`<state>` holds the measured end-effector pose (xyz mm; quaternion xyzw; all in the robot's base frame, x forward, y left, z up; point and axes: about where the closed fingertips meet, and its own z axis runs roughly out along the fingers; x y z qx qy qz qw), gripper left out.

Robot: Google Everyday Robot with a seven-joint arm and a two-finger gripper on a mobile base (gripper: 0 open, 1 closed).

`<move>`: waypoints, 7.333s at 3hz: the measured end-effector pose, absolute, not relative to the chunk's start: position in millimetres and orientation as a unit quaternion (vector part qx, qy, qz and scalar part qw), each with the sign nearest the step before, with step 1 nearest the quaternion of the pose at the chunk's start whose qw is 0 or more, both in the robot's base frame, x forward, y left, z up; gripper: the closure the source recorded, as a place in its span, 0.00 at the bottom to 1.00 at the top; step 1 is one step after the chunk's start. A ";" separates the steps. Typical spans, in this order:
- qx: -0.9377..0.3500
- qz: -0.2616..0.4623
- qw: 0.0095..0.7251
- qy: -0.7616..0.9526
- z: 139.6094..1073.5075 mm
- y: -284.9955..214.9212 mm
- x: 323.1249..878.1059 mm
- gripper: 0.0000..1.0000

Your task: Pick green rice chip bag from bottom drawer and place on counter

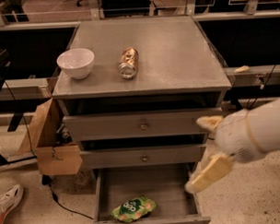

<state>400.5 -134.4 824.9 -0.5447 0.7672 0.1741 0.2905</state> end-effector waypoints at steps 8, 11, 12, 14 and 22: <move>-0.377 0.363 0.318 0.790 524.0 8.3 366.8 0.00; -0.430 0.397 0.337 0.738 380.1 75.1 459.2 0.00; -0.413 0.425 0.307 0.745 300.9 101.2 458.1 0.00; -0.430 0.442 0.322 0.718 294.4 100.7 461.2 0.00; -0.515 0.254 0.343 0.743 239.9 13.5 530.0 0.00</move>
Offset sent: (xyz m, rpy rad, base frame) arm -0.0115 0.0708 -0.0692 0.1938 0.1098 0.0179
